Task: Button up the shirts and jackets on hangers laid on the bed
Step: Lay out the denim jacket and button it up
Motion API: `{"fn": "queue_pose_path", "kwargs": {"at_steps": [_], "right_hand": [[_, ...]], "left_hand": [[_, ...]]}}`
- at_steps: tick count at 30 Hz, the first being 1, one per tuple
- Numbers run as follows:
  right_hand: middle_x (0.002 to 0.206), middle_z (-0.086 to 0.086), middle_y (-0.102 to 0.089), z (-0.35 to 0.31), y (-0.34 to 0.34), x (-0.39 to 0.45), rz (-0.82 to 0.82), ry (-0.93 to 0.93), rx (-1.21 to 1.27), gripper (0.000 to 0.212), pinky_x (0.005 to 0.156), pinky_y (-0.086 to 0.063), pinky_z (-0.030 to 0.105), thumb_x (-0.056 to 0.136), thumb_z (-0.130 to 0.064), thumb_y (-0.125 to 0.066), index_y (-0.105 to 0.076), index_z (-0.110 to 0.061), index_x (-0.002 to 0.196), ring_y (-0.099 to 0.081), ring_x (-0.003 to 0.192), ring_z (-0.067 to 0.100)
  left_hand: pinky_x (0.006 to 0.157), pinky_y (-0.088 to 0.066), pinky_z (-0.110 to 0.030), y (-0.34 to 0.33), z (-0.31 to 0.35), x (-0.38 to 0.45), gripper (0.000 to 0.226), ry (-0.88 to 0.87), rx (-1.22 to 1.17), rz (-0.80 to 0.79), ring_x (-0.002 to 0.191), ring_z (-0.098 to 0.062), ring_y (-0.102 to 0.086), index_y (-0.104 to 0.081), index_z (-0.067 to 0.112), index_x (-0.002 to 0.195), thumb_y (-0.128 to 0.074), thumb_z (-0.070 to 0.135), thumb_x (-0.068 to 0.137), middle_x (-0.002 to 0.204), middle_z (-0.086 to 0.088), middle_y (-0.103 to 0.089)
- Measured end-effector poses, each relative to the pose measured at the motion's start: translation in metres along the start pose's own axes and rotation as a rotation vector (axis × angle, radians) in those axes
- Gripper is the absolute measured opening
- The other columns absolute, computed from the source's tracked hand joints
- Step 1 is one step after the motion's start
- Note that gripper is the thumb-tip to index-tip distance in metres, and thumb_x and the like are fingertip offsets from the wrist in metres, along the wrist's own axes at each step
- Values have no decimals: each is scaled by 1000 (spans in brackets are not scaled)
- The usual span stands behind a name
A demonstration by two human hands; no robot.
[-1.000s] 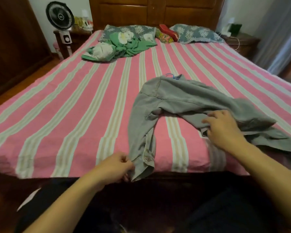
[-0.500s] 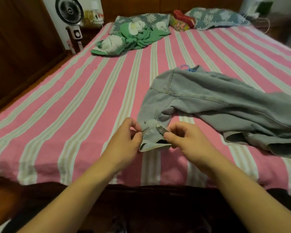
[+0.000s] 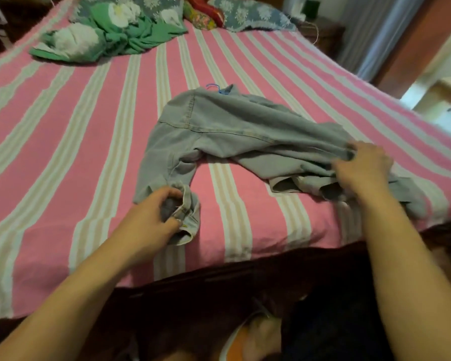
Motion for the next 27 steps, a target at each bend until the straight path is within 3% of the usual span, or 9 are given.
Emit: {"fn": "queue_pose_path", "kwargs": {"at_steps": [3,5,10,13,16,21,23,25,27], "right_hand": [[158,20,-24,96,22,22,-43,-464,-53,66,119,-22,54,92,-39,-62,-39,-16,149,-22,144,45],[156,25,-28,126,18,24,-167,-493,-110,77,115,-25,53,92,-49,-61,-34,-7,151,-27,142,45],[115,28,-64,109,27,32,-134,-332,-43,37,73,-44,38,90,-27,-65,-62,6,104,-61,98,40],[80,11,-66,43,66,24,11,-182,467,21,65,-47,35,77,-26,-72,-67,-7,85,-63,78,28],[85,-8,-66,-51,102,-27,69,285,656,26,62,-47,18,72,-20,-74,-66,-20,98,-60,73,5],[123,-1,-59,-113,-12,-160,-627,1017,197,67,96,-41,21,83,-17,-77,-49,-20,144,-55,110,10],[124,-8,-45,-92,-61,-195,-866,998,104,70,96,-34,10,88,-8,-67,-41,-24,150,-48,108,4],[118,-10,-44,-83,-74,-199,-828,898,252,59,94,-32,5,89,-1,-62,-49,-22,143,-47,102,0],[106,-7,-56,-80,-76,-185,-734,734,394,43,89,-42,18,88,-3,-67,-60,-20,127,-55,90,5]], "left_hand": [[92,-54,-38,3,9,-4,43,2,-7,33,105,-15,-65,-58,45,112,-70,16,83,114,14,-67],[90,-56,-42,5,18,-6,43,0,-70,67,103,-19,-67,-58,49,117,-68,20,86,116,12,-65],[83,-49,-33,10,52,-7,47,-26,20,193,93,-13,-59,-66,38,122,-63,13,83,110,12,-63],[83,-57,-41,31,81,-8,42,-75,7,289,97,-24,-65,-70,34,116,-65,11,82,110,1,-71],[78,-61,-44,63,96,-6,45,-111,-43,330,93,-24,-71,-66,39,115,-60,16,77,113,5,-72],[49,-56,-27,92,60,-19,46,40,6,228,67,-17,-71,-62,27,113,-59,-8,83,101,-2,-66],[50,-58,-37,86,21,-34,46,189,43,69,65,-28,-70,-64,26,106,-65,-12,79,101,-10,-63],[61,-58,-38,86,-18,-47,54,284,149,11,77,-29,-69,-65,28,99,-82,-10,64,105,-9,-62],[79,-52,-34,87,-39,-55,68,329,360,49,99,-30,-61,-67,31,112,-92,4,55,114,-5,-55]]}}
Point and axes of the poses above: each hand's wrist, its own x-axis towards the middle knuckle, its own y-axis out of the back of the hand, z = x × y, the point moved 5 cm from there along x, towards the middle knuckle
